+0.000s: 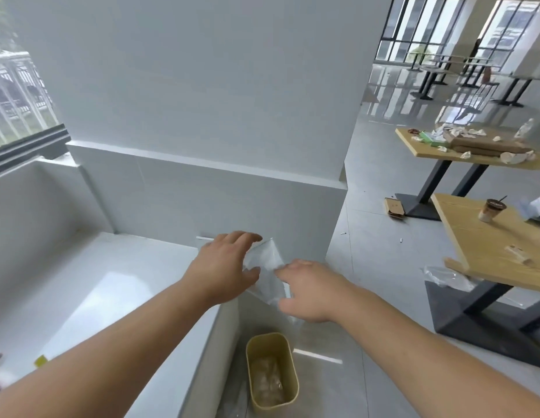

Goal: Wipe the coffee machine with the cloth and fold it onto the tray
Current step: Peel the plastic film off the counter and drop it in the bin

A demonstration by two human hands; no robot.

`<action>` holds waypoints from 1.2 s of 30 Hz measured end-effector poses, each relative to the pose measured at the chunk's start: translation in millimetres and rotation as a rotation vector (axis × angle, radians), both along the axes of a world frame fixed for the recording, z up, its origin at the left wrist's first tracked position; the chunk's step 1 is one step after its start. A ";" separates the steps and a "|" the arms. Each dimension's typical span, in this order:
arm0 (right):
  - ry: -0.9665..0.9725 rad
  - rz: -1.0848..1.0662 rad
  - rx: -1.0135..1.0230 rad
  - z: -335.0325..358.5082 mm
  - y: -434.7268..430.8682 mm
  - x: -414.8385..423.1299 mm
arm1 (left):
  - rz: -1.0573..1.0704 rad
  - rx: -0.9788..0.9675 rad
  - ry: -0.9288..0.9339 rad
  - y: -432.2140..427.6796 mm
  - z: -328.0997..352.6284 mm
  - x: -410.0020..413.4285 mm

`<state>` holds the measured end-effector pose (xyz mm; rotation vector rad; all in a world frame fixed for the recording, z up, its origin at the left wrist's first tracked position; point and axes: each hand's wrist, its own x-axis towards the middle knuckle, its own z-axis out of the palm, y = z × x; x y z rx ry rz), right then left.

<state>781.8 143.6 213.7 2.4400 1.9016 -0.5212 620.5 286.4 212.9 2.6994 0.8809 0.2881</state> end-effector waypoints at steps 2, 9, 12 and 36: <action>0.006 0.005 -0.019 -19.2 3.3 7.1 | 0.029 0.021 0.100 7.1 -19.4 -2.5; 0.067 0.012 -0.105 -85.7 16.4 36.8 | 0.140 -0.040 0.222 21.9 -87.3 -0.6; 0.101 0.001 -0.101 -117.1 21.1 44.6 | 0.166 -0.056 0.239 26.0 -117.6 1.8; 0.280 -0.045 -0.317 -307.3 67.5 39.1 | 0.253 -0.082 0.457 87.3 -303.8 -22.7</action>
